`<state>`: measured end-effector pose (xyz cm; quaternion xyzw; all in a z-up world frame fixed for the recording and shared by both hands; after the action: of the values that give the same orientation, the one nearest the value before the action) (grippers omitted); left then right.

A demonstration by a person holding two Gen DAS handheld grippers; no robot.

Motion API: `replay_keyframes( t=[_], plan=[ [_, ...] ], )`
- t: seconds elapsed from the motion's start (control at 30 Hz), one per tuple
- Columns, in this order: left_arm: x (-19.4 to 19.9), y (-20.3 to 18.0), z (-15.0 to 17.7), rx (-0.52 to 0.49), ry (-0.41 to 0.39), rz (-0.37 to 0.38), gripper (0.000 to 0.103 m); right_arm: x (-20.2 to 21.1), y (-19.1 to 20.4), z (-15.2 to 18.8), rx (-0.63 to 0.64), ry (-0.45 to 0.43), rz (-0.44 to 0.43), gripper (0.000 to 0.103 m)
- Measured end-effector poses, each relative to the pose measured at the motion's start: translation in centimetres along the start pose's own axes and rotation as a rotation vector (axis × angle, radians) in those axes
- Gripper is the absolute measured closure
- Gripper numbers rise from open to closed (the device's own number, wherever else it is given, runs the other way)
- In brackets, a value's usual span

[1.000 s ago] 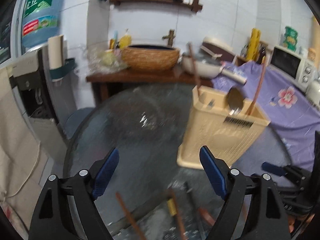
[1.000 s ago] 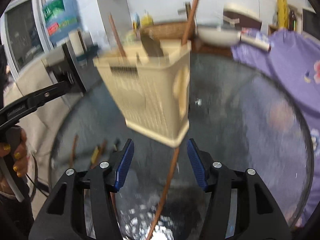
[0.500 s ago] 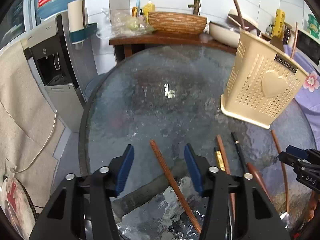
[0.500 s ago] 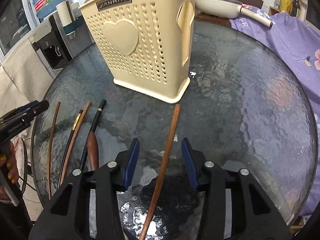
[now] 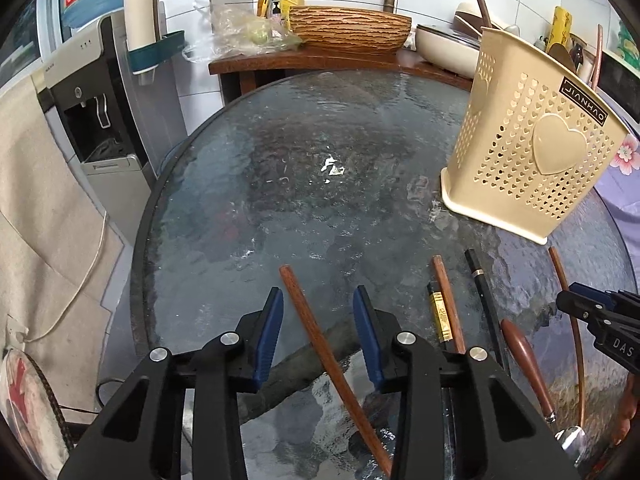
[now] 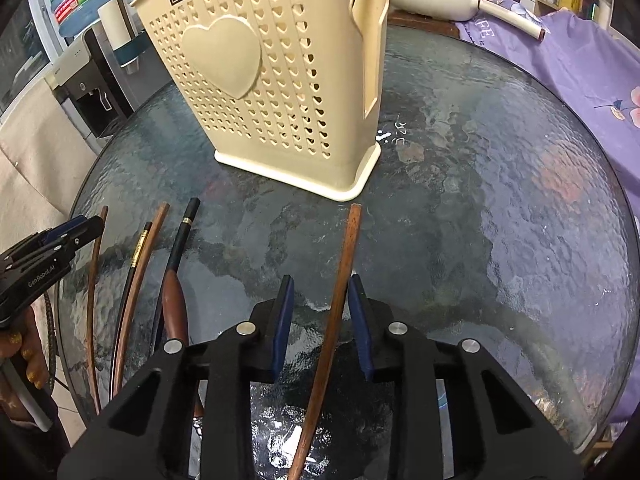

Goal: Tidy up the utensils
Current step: 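Grasp a brown chopstick on the table with the left tool while the right tool grasps another, then carry the chopstick up and lower it into the holder with the left tool while the right tool does likewise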

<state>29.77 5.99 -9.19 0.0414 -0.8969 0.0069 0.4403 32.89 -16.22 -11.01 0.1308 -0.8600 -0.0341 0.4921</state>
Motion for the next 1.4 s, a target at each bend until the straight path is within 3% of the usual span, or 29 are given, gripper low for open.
replay_keyframes(
  t=[0.37, 0.63, 0.97, 1.4],
  plan=[
    [-1.3, -0.8, 0.1, -0.009, 0.025, 0.016, 0.079, -0.6, -0.7, -1.2, -0.009, 0.002, -0.013, 0.084],
    [-1.6, -1.1, -0.3, -0.011, 0.012, 0.015, 0.094, -1.1, -1.1, -1.8, -0.004, 0.003, -0.013, 0.095],
    [-1.7, -1.5, -0.8, 0.017, 0.007, 0.054, 0.097, -1.0, -1.5, -1.6, -0.022, -0.011, -0.042, 0.096],
    [2.7, -3.0, -2.9, 0.008, -0.114, 0.129, 0.097, 2.6, -2.6, -2.0, -0.026, -0.140, -0.093, 0.096]
  ],
)
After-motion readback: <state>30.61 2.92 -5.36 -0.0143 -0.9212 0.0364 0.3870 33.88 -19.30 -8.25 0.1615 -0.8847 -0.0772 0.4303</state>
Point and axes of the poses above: each gripper's, at about its wrist camera, not at the fingertips, and x roughly against the way its jaws point, y to its left, z to its underside, the point moved 3 cm from there along -x, roughly the way its jaws point, and after that the axes turned 4 degrees about -z, right-handed, at the moved point
